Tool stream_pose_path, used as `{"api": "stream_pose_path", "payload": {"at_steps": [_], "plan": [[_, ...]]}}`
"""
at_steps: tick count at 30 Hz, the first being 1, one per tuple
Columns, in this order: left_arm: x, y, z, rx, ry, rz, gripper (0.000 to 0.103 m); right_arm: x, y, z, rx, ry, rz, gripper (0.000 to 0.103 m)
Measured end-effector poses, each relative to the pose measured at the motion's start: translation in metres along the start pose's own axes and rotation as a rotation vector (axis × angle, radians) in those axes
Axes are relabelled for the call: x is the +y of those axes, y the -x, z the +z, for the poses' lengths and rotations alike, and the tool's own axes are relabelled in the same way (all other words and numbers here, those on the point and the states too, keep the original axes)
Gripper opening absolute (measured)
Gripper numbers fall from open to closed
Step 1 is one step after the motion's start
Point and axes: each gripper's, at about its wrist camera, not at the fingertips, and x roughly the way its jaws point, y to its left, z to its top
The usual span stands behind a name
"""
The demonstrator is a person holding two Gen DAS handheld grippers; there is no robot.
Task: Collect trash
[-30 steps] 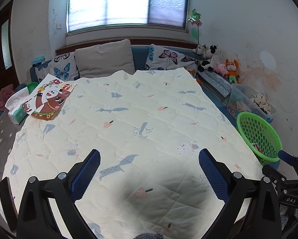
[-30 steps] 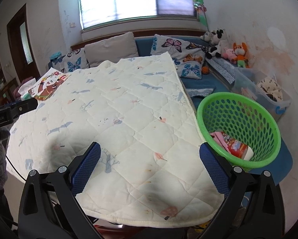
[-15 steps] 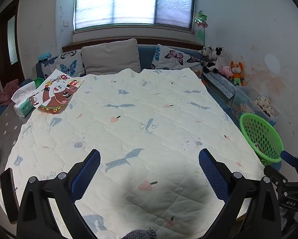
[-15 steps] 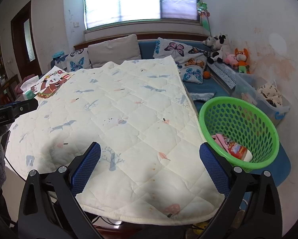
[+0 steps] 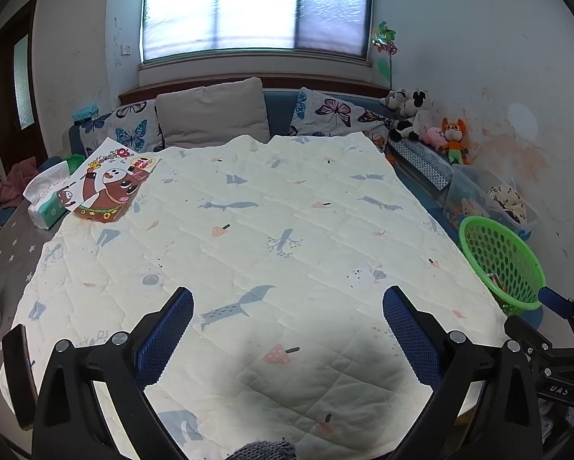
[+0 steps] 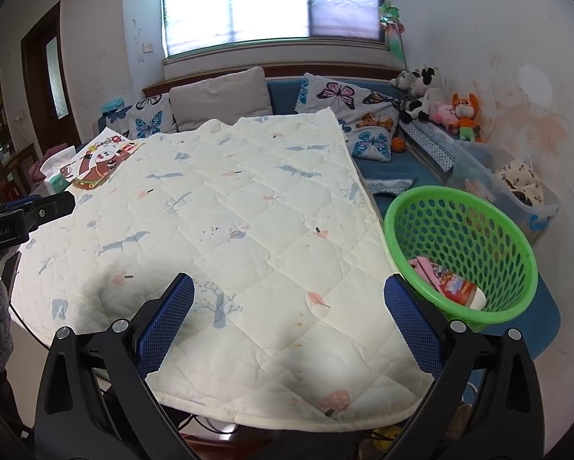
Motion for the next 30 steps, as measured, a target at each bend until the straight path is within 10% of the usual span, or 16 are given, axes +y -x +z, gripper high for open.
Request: {"api": "stream_pose_path", "payload": {"at_steps": [30], "plan": [[-0.0032, -0.0062, -0.0007, 0.006, -0.008, 0.000, 0.096, 0.0034, -0.0066, -0.0004, 0.011, 0.001, 0.009, 0.099]]}}
